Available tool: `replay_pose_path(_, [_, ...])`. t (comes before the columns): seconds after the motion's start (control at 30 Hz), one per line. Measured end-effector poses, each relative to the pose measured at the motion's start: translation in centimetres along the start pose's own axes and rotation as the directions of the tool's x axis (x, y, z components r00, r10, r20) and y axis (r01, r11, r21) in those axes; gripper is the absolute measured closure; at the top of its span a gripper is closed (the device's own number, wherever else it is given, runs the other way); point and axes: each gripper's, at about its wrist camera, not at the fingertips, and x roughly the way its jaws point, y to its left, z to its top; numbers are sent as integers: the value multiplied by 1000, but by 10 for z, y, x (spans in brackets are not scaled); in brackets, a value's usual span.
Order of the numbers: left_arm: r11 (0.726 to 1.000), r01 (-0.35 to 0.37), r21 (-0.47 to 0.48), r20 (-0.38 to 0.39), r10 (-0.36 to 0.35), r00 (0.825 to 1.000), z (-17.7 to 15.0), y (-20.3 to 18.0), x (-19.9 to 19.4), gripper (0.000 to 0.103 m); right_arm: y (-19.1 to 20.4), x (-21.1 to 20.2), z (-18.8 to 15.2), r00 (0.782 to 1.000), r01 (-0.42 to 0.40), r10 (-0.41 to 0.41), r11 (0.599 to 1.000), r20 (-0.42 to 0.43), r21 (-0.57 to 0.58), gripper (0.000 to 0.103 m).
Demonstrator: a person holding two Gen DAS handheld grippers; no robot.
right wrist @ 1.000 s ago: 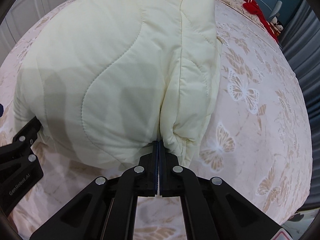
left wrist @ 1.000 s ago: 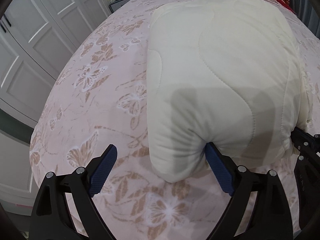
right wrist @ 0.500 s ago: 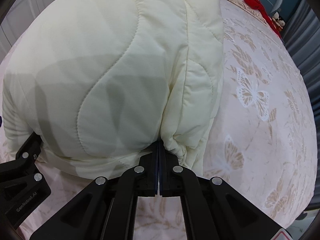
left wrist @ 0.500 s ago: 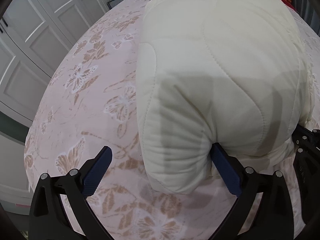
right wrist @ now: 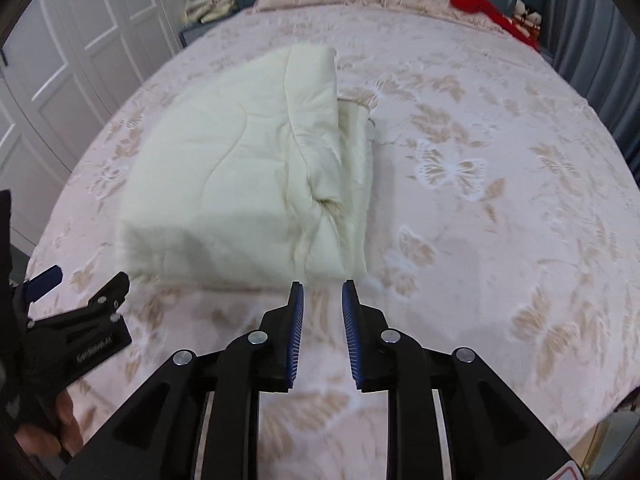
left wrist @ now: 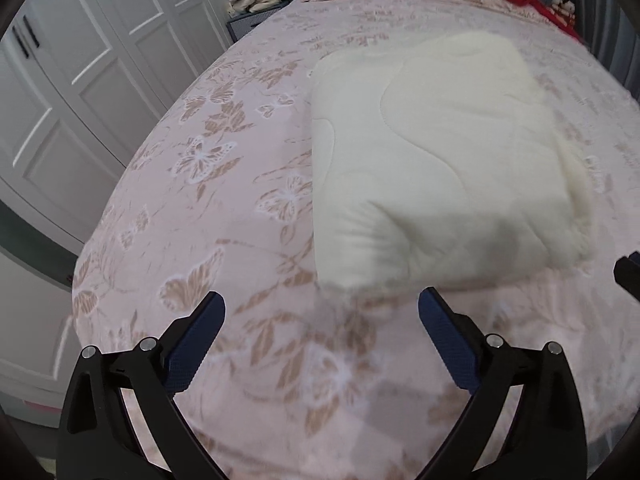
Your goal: Fold large clothes
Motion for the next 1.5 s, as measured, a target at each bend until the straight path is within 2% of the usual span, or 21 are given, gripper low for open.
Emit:
replay_pose_path(0.3, [997, 70, -18, 52, -69, 996, -25, 9, -55, 8, 8, -40, -30, 999, -34, 35, 999, 37, -30, 80])
replay_pose_path(0.43, [997, 77, -3, 82, -76, 994, -35, 2, -70, 8, 18, -53, -40, 998, -11, 15, 998, 66, -65, 72])
replay_pose_path(0.9, [995, 95, 12, 85, -96, 992, -57, -7, -84, 8, 24, -65, -60, 997, -7, 13, 998, 82, -70, 71])
replay_pose_path(1.03, [996, 89, 22, 92, -91, 992, -64, -10, -89, 8, 28, -67, -68, 996, -5, 11, 997, 86, -72, 68])
replay_pose_path(1.5, [999, 51, 17, 121, -52, 991, -85, -12, -101, 8, 32, -78, -94, 994, 21, -14, 998, 105, -58, 67])
